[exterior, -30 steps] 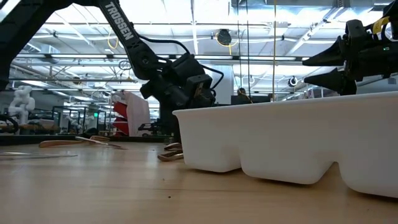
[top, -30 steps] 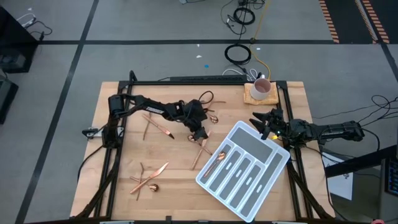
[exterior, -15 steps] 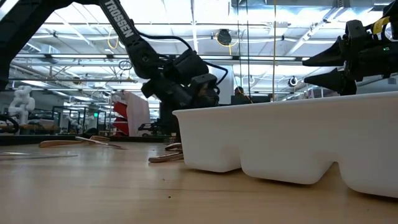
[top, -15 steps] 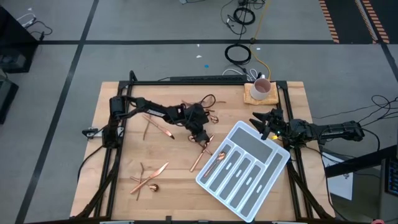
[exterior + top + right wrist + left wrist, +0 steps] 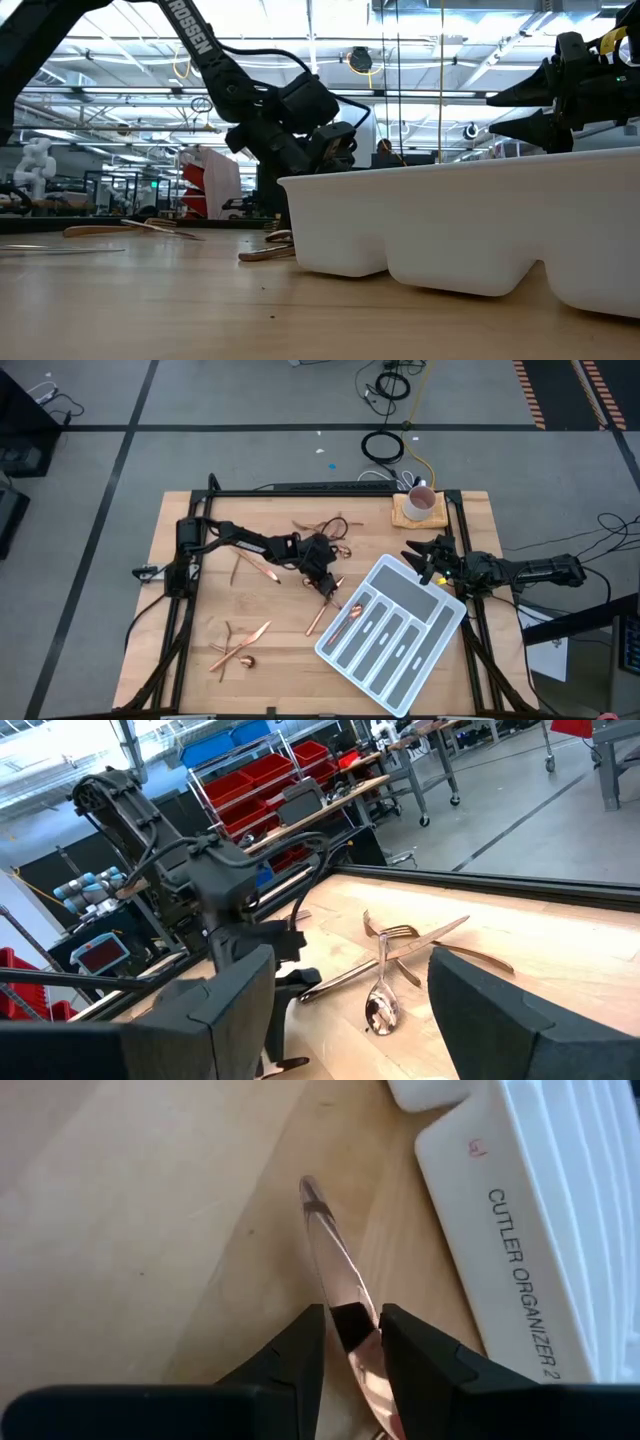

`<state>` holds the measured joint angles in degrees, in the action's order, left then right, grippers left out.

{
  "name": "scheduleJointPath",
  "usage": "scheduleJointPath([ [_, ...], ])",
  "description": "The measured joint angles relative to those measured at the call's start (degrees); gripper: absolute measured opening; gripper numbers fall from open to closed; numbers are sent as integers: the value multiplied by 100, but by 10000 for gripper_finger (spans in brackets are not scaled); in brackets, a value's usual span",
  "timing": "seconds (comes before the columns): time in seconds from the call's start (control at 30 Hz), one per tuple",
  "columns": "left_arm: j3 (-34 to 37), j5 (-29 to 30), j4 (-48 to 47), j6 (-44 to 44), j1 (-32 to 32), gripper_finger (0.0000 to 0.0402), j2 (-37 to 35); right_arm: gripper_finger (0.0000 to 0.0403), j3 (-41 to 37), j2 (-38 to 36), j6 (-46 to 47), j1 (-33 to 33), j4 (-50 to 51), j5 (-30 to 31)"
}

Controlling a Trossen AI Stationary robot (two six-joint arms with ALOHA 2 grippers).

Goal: Sort silverware
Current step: Put the gold table knife into the cutlery tray

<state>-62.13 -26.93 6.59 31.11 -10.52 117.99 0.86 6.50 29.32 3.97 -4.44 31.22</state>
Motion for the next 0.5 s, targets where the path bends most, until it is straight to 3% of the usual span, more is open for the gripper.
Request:
scheduleJointPath([
  [0.27, 4, 44, -22, -52, 167, 98, 0, 247, 1, 0, -67, -1, 0, 2],
  [0.5, 9, -200, 15, -291, 163, 11, 0, 247, 1, 1, -67, -2, 1, 2],
])
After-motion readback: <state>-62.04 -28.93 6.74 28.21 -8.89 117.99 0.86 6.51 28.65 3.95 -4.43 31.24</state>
